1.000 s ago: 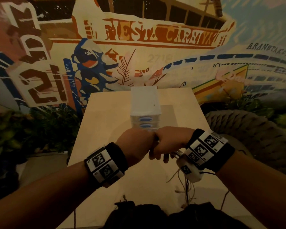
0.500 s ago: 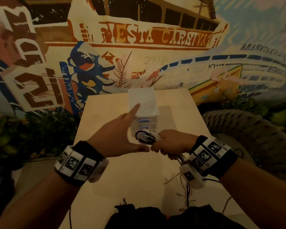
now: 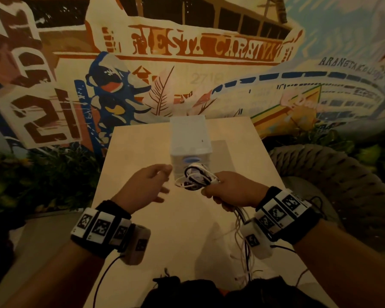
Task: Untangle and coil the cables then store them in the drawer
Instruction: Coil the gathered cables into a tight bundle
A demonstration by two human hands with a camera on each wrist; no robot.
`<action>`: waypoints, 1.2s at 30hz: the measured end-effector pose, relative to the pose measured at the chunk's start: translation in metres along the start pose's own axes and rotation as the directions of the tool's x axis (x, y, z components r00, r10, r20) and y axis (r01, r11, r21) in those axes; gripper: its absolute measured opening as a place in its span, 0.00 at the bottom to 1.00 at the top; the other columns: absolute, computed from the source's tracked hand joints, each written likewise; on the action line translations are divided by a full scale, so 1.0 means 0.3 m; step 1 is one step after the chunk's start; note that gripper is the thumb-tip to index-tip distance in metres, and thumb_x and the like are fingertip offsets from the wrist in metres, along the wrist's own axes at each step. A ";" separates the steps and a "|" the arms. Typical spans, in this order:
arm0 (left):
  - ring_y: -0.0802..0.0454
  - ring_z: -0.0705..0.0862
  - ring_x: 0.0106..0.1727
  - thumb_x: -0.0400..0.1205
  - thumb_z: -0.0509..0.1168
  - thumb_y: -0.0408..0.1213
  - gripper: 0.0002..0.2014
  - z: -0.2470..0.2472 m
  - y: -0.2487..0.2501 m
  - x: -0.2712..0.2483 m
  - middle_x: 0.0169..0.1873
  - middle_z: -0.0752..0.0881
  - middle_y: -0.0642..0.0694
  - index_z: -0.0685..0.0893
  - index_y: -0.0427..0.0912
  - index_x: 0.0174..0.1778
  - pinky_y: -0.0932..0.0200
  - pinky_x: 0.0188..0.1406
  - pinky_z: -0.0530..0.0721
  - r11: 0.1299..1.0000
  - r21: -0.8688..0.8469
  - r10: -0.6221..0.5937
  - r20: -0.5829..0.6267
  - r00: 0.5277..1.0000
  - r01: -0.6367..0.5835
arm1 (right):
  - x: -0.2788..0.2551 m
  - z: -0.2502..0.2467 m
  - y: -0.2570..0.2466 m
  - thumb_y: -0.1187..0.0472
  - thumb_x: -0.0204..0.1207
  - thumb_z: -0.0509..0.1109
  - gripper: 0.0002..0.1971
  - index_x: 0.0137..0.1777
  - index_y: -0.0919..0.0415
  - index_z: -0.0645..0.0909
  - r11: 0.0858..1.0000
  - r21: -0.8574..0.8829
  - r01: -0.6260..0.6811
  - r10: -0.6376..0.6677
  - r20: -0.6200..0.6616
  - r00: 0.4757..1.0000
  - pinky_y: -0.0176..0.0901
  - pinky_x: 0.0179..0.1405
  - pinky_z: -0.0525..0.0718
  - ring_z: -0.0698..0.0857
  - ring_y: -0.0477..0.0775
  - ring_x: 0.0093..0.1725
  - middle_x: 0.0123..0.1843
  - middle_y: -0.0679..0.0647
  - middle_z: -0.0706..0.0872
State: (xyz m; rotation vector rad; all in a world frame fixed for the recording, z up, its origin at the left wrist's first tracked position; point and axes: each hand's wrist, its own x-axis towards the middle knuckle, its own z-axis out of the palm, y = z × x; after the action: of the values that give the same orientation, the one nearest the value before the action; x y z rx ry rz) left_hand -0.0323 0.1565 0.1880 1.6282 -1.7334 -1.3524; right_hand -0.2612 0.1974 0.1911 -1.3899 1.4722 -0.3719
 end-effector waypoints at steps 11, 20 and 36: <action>0.55 0.92 0.40 0.90 0.60 0.46 0.12 0.021 0.071 0.023 0.46 0.93 0.50 0.90 0.51 0.58 0.49 0.41 0.93 0.908 0.252 0.296 0.184 0.937 -0.336 | -0.008 0.035 0.020 0.53 0.82 0.69 0.09 0.49 0.58 0.79 0.987 -0.162 -0.015 0.027 0.076 0.997 0.47 0.31 0.82 0.81 0.53 0.27 0.36 0.55 0.83; 0.57 0.86 0.51 0.88 0.64 0.51 0.14 0.049 0.163 -0.009 0.55 0.91 0.53 0.88 0.53 0.65 0.61 0.55 0.83 0.525 0.575 0.401 0.483 0.778 -0.628 | -0.012 0.022 0.009 0.54 0.79 0.71 0.07 0.45 0.57 0.84 0.976 -0.198 -0.088 0.106 0.084 0.991 0.44 0.31 0.87 0.87 0.52 0.27 0.37 0.53 0.88; 0.53 0.86 0.50 0.89 0.62 0.42 0.11 0.065 0.130 0.008 0.53 0.91 0.52 0.89 0.50 0.62 0.58 0.53 0.83 0.480 0.613 0.417 0.471 0.777 -0.628 | -0.003 0.042 0.004 0.50 0.86 0.65 0.11 0.64 0.53 0.75 0.959 -0.283 -0.032 0.058 0.085 0.995 0.43 0.34 0.87 0.91 0.56 0.36 0.44 0.55 0.87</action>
State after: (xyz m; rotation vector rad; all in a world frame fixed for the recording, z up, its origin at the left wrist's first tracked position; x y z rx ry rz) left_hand -0.0692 0.1557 0.2111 1.0168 -2.9175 -0.5419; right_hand -0.2517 0.2036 0.1853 -1.5721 1.5197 -0.0680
